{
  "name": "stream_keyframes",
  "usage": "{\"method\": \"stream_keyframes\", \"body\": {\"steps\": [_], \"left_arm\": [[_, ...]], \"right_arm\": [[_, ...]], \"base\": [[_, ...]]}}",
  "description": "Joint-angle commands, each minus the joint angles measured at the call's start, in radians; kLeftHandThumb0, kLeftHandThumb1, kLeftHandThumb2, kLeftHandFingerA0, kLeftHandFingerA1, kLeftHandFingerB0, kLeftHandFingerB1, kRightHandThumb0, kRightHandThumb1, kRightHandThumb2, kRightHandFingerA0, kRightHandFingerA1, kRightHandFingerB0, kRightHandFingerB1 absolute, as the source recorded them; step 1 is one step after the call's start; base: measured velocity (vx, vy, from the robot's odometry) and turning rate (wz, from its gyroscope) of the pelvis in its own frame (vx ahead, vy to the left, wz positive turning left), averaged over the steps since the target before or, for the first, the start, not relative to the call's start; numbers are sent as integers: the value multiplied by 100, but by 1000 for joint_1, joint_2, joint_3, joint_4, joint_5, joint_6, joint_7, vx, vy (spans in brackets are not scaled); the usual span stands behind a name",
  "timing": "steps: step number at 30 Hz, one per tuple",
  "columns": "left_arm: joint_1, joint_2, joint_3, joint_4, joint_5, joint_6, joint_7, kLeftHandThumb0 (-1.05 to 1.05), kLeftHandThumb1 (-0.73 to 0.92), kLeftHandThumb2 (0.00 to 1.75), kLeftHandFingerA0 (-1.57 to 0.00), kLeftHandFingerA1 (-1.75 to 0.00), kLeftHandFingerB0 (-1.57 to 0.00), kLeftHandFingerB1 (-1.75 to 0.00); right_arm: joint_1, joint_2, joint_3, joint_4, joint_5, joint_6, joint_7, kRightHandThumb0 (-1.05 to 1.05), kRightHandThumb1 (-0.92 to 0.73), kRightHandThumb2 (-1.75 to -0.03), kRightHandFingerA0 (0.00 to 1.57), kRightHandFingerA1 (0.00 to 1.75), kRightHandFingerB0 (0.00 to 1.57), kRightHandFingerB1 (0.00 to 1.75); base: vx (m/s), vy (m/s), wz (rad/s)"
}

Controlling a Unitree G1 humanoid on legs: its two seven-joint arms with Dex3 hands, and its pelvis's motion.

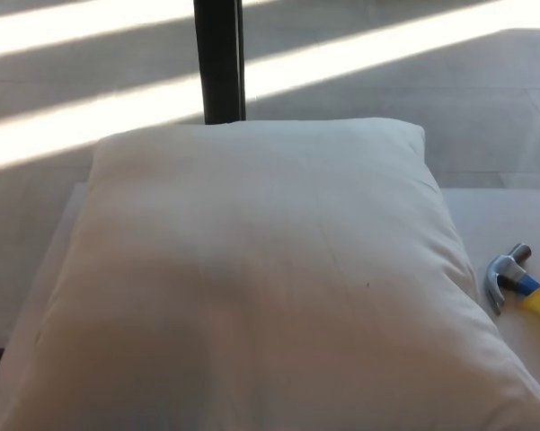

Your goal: A hammer is kept on the right hand side and a pillow is kept on the left hand side on the desk infront of the robot and the robot uses its right hand to pick up the hammer and makes a downward swinging motion to hit the pillow

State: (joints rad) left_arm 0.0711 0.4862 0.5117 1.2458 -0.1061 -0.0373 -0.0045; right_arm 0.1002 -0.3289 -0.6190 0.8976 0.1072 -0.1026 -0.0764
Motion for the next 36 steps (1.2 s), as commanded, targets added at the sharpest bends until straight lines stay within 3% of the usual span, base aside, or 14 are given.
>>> {"method": "stream_keyframes", "body": {"steps": [1, 10, 13, 14, 15, 18, 20, 21, 24, 25, 31, 32, 33, 36], "left_arm": [[-11, 24, 41, 33, -55, -21, 36, -52, 57, 56, -40, -63, -81, -65], [-9, 25, 58, 37, -70, -22, 26, -51, 58, 57, -47, -65, -78, -64], [-11, 26, 55, 37, -67, -25, 30, -52, 57, 57, -51, -67, -83, -64], [-11, 27, 50, 36, -63, -23, 30, -52, 57, 57, -53, -67, -86, -63], [-12, 28, 49, 36, -62, -22, 30, -53, 57, 57, -54, -66, -85, -64], [-28, 27, 62, 32, -81, -21, 15, -54, 56, 57, -73, -70, -84, -63], [-27, 26, 55, 34, -74, -35, 5, -51, 44, 91, -82, -78, -78, -74], [-28, 26, 40, 28, -63, -53, -19, -55, 58, 58, -90, -64, -83, -63], [-33, 23, 40, 18, -70, -47, -29, -55, 57, 57, -92, -65, -81, -62], [-34, 23, 33, 16, -65, -52, -31, -54, 59, 58, -91, -63, -82, -61], [-39, 17, 25, 20, -65, -61, -37, -55, 60, 58, -91, -68, -80, -60], [-30, 17, 20, 12, -61, -69, -42, -54, 61, 58, -88, -66, -77, -59], [-25, 18, 19, 10, -61, -72, -47, -54, 61, 59, -86, -66, -77, -61], [-27, 16, 21, 10, -68, -68, -43, -56, 60, 58, -89, -68, -77, -60]], "right_arm": [[-5, -17, -53, -4, 80, -36, -31, -48, -58, -57, 110, 110, 61, 61], [-28, -44, -61, 47, 97, 29, -51, -48, -58, -56, 109, 114, 63, 61], [-61, -47, -101, 10, 130, 89, -155, -70, -50, -90, 70, 113, 77, 90], [-82, -33, -157, -27, 195, 104, -170, -57, -49, -93, 25, 77, 58, 82], [-87, -29, -177, -57, 218, 119, -167, -59, -68, -60, 1, 113, 28, 75], [-149, -49, -212, -241, 274, 121, -108, -74, -53, -94, 13, 73, 0, 42], [-192, -75, -198, -258, 232, 154, -160, -80, -68, -65, 0, 91, 1, 52], [-228, -67, -216, -381, 306, 129, -88, -78, -57, -90, 3, 73, 1, 54], [-262, -89, -192, -470, 287, 98, -52, -78, -56, -95, 0, 50, 3, 42], [-272, -105, -175, -508, 262, 108, -59, -79, -73, -62, 7, 61, 12, 43], [-324, -200, -47, -811, 160, 161, -19, -76, -71, -62, 14, 46, 20, 35], [-332, -215, -24, -813, 147, 137, 12, -38, -42, -101, 3, 54, 0, 49], [-334, -235, 4, -806, 124, 97, 49, -74, -72, -61, 10, 43, 14, 29], [-337, -291, 76, -792, 61, 76, 94, -79, -54, -91, 7, 51, 5, 40]], "base": [[0, 0, 0], [0, 0, 0], [0, 0, 0], [0, 0, 0], [0, 0, 0], [0, 0, 0], [0, 0, 0], [0, 0, 0], [0, 0, 0], [0, 0, 0], [0, 0, 0], [0, 0, 0], [0, 0, 0], [0, 0, 0]]}}
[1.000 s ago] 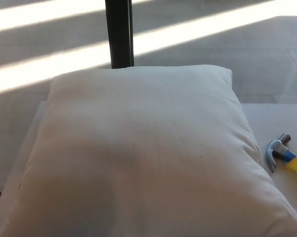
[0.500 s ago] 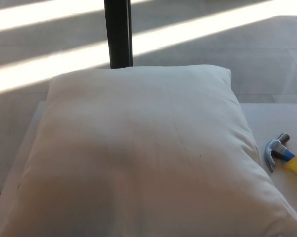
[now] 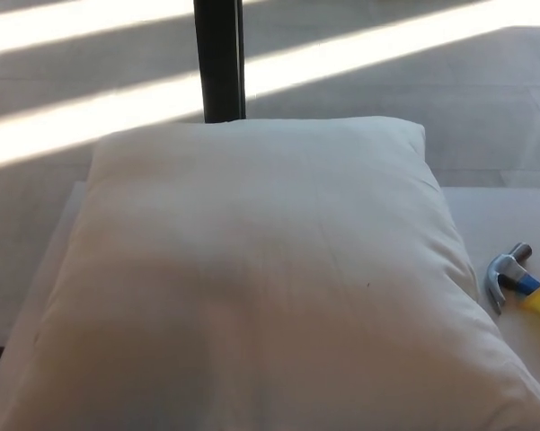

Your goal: A hammer is kept on the right hand side and a pillow is kept on the left hand side on the desk infront of the robot and the robot uses its right hand to pick up the hammer and makes a downward swinging motion to hit the pillow

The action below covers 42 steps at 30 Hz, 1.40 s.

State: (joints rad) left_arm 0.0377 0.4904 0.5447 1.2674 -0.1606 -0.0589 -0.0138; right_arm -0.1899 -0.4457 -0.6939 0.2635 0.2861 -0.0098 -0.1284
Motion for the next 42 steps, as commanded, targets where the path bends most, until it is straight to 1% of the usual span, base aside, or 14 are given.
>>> {"method": "stream_keyframes", "body": {"steps": [1, 3, 4, 5, 14, 15, 18, 19, 27, 28, 29, 37, 38, 42], "left_arm": [[10, 13, -14, -13, -14, -47, -44, -55, 61, 58, -88, -67, -75, -58], [11, 13, -19, -12, -13, -51, -46, -55, 62, 59, -86, -66, -76, -60], [12, 12, -24, -9, -9, -57, -44, -55, 62, 59, -86, -66, -76, -60], [9, 12, -18, -9, -17, -50, -44, -55, 61, 58, -90, -68, -78, -61], [12, 18, -37, 1, -11, -69, -68, -54, 62, 59, -86, -63, -72, -54], [11, 18, -37, 6, -12, -69, -67, -54, 62, 59, -86, -61, -72, -53], [14, 15, -36, -3, -14, -66, -52, -56, 61, 59, -86, -65, -77, -58], [24, 15, -35, -6, -15, -72, -54, -56, 61, 59, -88, -65, -75, -57], [22, 18, -36, -5, -14, -68, -63, -55, 61, 59, -86, -67, -74, -59], [23, 18, -40, -5, -9, -71, -56, -55, 61, 58, -87, -67, -76, -60], [23, 18, -37, -5, -13, -71, -58, -56, 61, 58, -87, -67, -76, -59], [27, 20, -43, -12, -12, -66, -59, -57, 61, 58, -85, -66, -80, -62], [27, 20, -42, -8, -13, -67, -60, -56, 61, 59, -86, -66, -77, -60], [25, 20, -37, -5, -23, -62, -61, -55, 61, 58, -86, -68, -78, -59]], "right_arm": [[-54, -202, 203, -148, -153, -16, 168, -81, -53, -92, 6, 49, 0, 33], [-60, -232, 256, -128, -173, -17, 185, -81, -66, -62, 7, 33, 11, 23], [-69, -254, 297, -101, -195, -22, 207, -81, -66, -62, 7, 33, 11, 23], [-80, -273, 330, -85, -210, -15, 219, -88, -55, -93, 3, 34, 14, 26], [-170, -347, 593, 79, -387, 51, 212, -92, -57, -98, 4, 28, 13, 25], [-178, -359, 617, 88, -395, 65, 236, -89, -69, -62, 0, 38, 5, 26], [-190, -390, 698, 127, -473, 56, 240, -83, -68, -62, 0, 34, 7, 24], [-189, -395, 726, 133, -496, 65, 240, -89, -56, -95, 0, 16, 6, 25], [-211, -388, 848, 242, -585, 27, 192, -81, -50, -92, 3, 26, 11, 34], [-212, -383, 853, 249, -581, 30, 194, -83, -64, -60, 0, 34, 16, 26], [-214, -381, 861, 256, -582, 29, 196, -86, -53, -92, 5, 20, 10, 32], [-265, -350, 958, 327, -653, 25, 196, -80, -50, -91, 2, 27, 11, 35], [-274, -347, 978, 339, -678, 29, 188, -81, -65, -60, 2, 33, 19, 26], [-305, -324, 1021, 383, -707, 44, 187, -81, -66, -60, 2, 33, 19, 27]], "base": [[0, 0, 0], [0, 0, 0], [0, 0, 0], [0, 0, 0], [0, 0, 0], [0, 0, 0], [0, 0, 0], [0, 0, 0], [0, 0, 0], [0, 0, 0], [0, 0, 0], [0, 0, 0], [0, 0, 0], [0, 0, 0]]}}
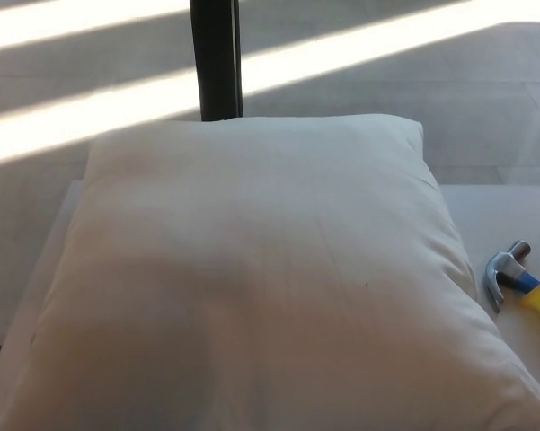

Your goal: A hammer is kept on the right hand side and a pillow is kept on the left hand side on the desk infront of the robot and the robot uses its right hand to pick up the hammer and makes a downward swinging motion to hit the pillow

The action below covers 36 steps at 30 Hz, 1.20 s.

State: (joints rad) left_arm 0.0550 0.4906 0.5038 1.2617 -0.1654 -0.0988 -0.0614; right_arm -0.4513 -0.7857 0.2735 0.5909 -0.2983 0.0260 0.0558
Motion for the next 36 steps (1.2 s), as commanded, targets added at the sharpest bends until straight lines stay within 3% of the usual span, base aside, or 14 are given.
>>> {"method": "stream_keyframes", "body": {"steps": [1, 6, 7, 10, 11, 13, 24, 25, 26, 34, 35, 36], "left_arm": [[9, 21, 1, 0, -16, -27, -15, -55, 61, 59, -85, -68, -78, -60], [28, 19, 10, -3, -26, -38, -32, -55, 61, 58, -86, -67, -75, -58], [21, 17, 20, 0, -36, -25, -18, -55, 59, 58, -87, -67, -78, -60], [22, 17, 24, 1, -37, -28, -25, -54, 61, 58, -87, -68, -76, -59], [23, 19, 17, 5, -28, -31, -22, -53, 61, 58, -90, -67, -76, -57], [22, 19, 18, 3, -29, -35, -24, -54, 61, 58, -89, -68, -79, -60], [23, 16, 6, -1, -27, -42, -19, -55, 61, 58, -89, -67, -82, -60], [18, 15, 9, 3, -29, -37, -15, -56, 60, 58, -90, -68, -80, -59], [15, 16, 10, 8, -30, -34, -16, -54, 61, 58, -89, -68, -76, -57], [26, 7, 0, 7, -23, -55, -29, -57, 63, 59, -85, -64, -73, -56], [24, 7, 2, 7, -25, -53, -25, -57, 62, 59, -85, -64, -76, -57], [24, 7, 2, 7, -27, -52, -23, -57, 62, 59, -85, -64, -76, -57]], "right_arm": [[-46, 22, 58, 66, -125, 10, 1, -81, -51, -90, 6, 28, 14, 36], [-54, 46, 90, 110, -158, 47, 13, -82, -53, -91, 6, 29, 14, 36], [-57, 52, 92, 123, -163, 51, 5, -80, -66, -61, 5, 33, 20, 27], [-68, 65, 94, 170, -173, 50, -6, -80, -66, -61, 6, 34, 22, 28], [-88, 83, 97, 236, -173, 58, -3, -82, -52, -91, 5, 34, 14, 38], [-108, 100, 100, 285, -175, 62, 12, -84, -53, -94, 2, 27, 15, 35], [-134, 208, 91, 422, -167, 57, 11, -81, -50, -90, 2, 31, 14, 36], [-134, 213, 92, 426, -170, 58, 13, -84, -51, -89, 2, 42, 11, 37], [-132, 217, 93, 429, -172, 59, 15, -38, -32, -94, 6, 56, 0, 49], [-145, 234, 122, 446, -208, 24, -17, -36, -37, -95, 5, 55, 0, 49], [-148, 233, 127, 451, -215, 20, -22, -68, -48, -80, 8, 55, 12, 40], [-149, 233, 130, 454, -216, 18, -24, -68, -48, -80, 8, 55, 12, 40]], "base": [[0, 0, 0], [0, 0, 0], [0, 0, 0], [0, 0, 0], [0, 0, 0], [0, 0, 0], [0, 0, 0], [0, 0, 0], [0, 0, 0], [0, 0, 0], [0, 0, 0], [0, 0, 0]]}}
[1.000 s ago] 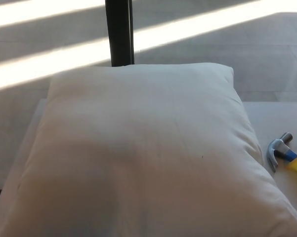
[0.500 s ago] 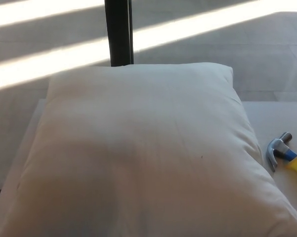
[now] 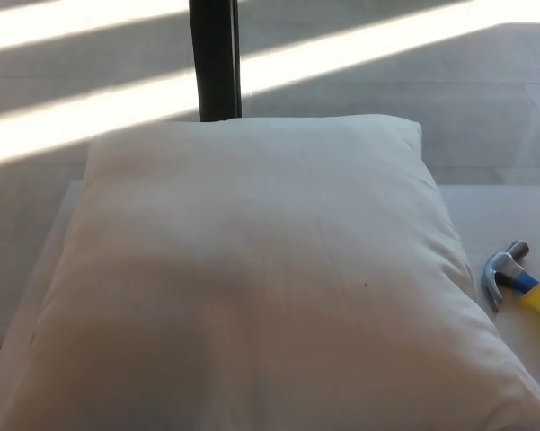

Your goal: A hammer is kept on the right hand side and a pillow is kept on the left hand side on the desk infront of the robot and the robot uses its right hand to pick up the hammer and makes a downward swinging motion to hit the pillow

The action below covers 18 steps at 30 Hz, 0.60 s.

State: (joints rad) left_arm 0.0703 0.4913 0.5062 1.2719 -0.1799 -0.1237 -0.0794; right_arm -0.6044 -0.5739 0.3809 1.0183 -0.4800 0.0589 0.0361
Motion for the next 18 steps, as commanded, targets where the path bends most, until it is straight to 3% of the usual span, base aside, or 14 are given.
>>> {"method": "stream_keyframes", "body": {"steps": [1, 2, 3, 4, 5, 11, 12, 13, 18], "left_arm": [[12, 5, 0, -5, -15, -33, -15, -56, 63, 59, -84, -65, -74, -58], [12, 6, -1, -9, -14, -30, -15, -56, 63, 59, -83, -64, -72, -56], [13, 10, 1, -3, -15, -34, -21, -55, 64, 60, -85, -64, -71, -54], [14, 11, 2, -1, -16, -36, -24, -55, 64, 60, -85, -64, -71, -54], [14, 11, 3, 5, -16, -39, -24, -55, 64, 60, -88, -64, -72, -54], [9, 17, 0, 0, -14, -33, -22, -57, 63, 59, -85, -64, -74, -56], [8, 17, -3, -5, -11, -31, -18, -57, 63, 59, -86, -67, -75, -56], [11, 18, -10, -5, -5, -39, -24, -58, 66, 60, -83, -63, -69, -53], [10, 21, -12, 10, -5, -38, -31, -56, 66, 60, -87, -62, -71, -52]], "right_arm": [[2, 16, 35, 30, -49, -18, -7, -62, -61, -60, 14, 59, 19, 29], [-4, 13, 46, 45, -58, -27, -4, -59, -47, -79, 19, 60, 12, 41], [7, 11, 42, 62, -52, -37, -10, -52, -48, -80, 30, 64, 11, 42], [11, 10, 40, 71, -49, -42, -14, -52, -48, -80, 30, 64, 11, 42], [15, 7, 47, 82, -57, -47, -19, -47, -63, -60, 44, 71, 18, 31], [20, 13, 43, 118, -52, -33, 0, -48, -62, -61, 43, 63, 18, 28], [25, 13, 57, 117, -67, -31, 1, -56, -49, -80, 40, 67, 11, 40], [29, 17, 66, 117, -74, -30, 5, -50, -63, -61, 33, 60, 17, 29], [38, 44, 78, 120, -75, -27, 24, -50, -63, -61, 35, 62, 17, 29]], "base": [[0, 0, 0], [0, 0, 0], [0, 0, 0], [0, 0, 0], [0, 0, 0], [0, 0, 0], [0, 0, 0], [0, 0, 0], [0, 0, 0]]}}
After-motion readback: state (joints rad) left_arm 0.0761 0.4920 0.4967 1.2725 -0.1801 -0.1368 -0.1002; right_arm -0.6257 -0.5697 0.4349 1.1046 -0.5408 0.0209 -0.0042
